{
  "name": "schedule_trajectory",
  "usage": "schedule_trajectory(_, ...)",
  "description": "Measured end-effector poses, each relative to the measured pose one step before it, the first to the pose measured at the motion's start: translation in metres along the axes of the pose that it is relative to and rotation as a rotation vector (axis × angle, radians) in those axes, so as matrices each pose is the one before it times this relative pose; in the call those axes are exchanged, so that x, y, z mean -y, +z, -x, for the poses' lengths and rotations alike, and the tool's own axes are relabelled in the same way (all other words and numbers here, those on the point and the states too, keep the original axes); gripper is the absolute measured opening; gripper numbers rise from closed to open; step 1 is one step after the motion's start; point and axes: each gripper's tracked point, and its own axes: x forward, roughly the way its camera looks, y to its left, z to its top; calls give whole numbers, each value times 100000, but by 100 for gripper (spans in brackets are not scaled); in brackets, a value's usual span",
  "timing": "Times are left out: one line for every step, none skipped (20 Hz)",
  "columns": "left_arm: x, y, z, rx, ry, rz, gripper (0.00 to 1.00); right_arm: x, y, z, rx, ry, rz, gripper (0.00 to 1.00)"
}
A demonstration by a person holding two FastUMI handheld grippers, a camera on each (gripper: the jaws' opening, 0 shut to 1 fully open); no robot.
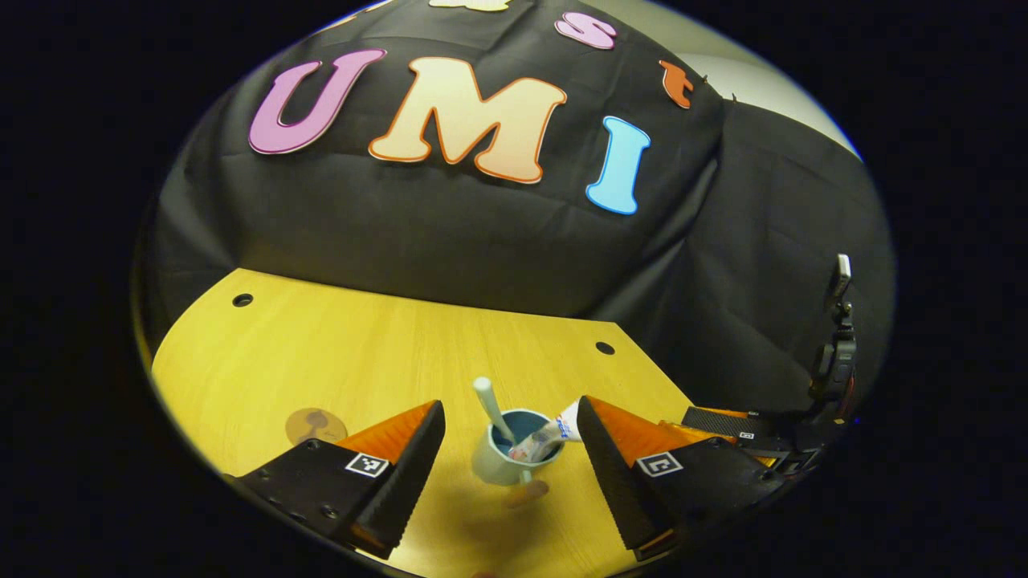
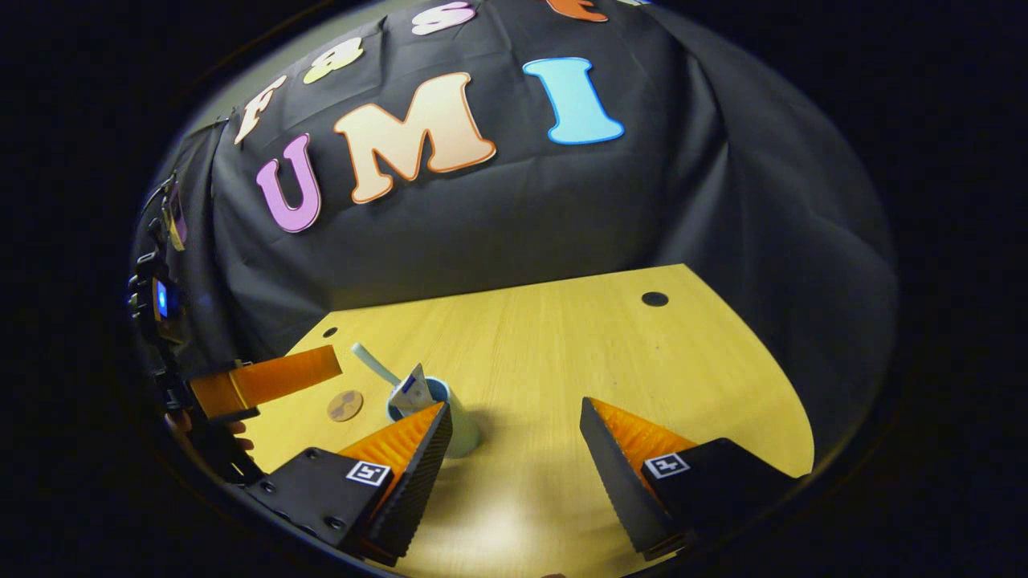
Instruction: Put the toothbrush and toothpaste on the desktop into the cup, then pick up the cup and place it on the coaster on the desktop.
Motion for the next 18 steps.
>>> schedule_trajectory(-910,429,718,1264,1946,-1001,95,-985,-529,-333,-3487,1534,-738,99)
schedule_trajectory(-943,292,579,1306,2222,-1085,95,-1058,-454,-261,-3533,1896,-1044,98)
schedule_trajectory(-1025,287,789,1327,2152,-1229,95,-1006,-579,-409,-3639,1798,-1058,99)
schedule_trajectory(-1073,256,584,1290,2360,-1152,95,-760,-634,-463,-4399,1112,-675,95)
schedule_trajectory(-1078,310,637,1298,2420,-1239,95,-723,-814,-373,-4290,634,-335,98)
schedule_trajectory(-1122,125,554,1156,2330,-1174,95,-576,-757,-227,-4629,577,34,98)
schedule_trajectory(-1167,179,574,881,2311,-1060,95,-577,-733,-451,-4048,891,237,98)
schedule_trajectory(-1114,48,589,944,2216,-853,95,-587,-556,-359,-3501,674,189,98)
schedule_trajectory(-1150,182,571,970,2247,-475,95,-655,-465,-500,-3493,881,10,99)
schedule_trajectory(-1178,-46,597,607,2094,-197,95,-417,-476,-455,-3797,498,-254,94)
schedule_trajectory(-1144,60,598,522,2292,297,95,-338,-349,-464,-3118,230,-493,98)
schedule_trajectory(-1082,-58,567,484,2127,501,95,-249,-167,-431,-2548,-297,-572,94)
schedule_trajectory(-1241,-46,549,263,2308,580,95,-297,-181,-577,-2340,-405,-703,98)
schedule_trajectory(-1188,-205,508,123,2123,581,95,-273,-9,-533,-2023,-405,-814,99)
schedule_trajectory(-1124,-207,534,-63,2148,730,95,-279,31,-454,-1587,-235,-1043,99)
schedule_trajectory(-1166,-324,503,-25,2095,719,95,-198,140,-529,-1275,-568,-944,94)
schedule_trajectory(-997,-168,366,-231,1851,432,95,-19,140,-487,-1392,-1114,-548,94)
schedule_trajectory(-1126,-288,379,-197,1721,644,95,34,21,-285,-1765,-1231,-507,98)
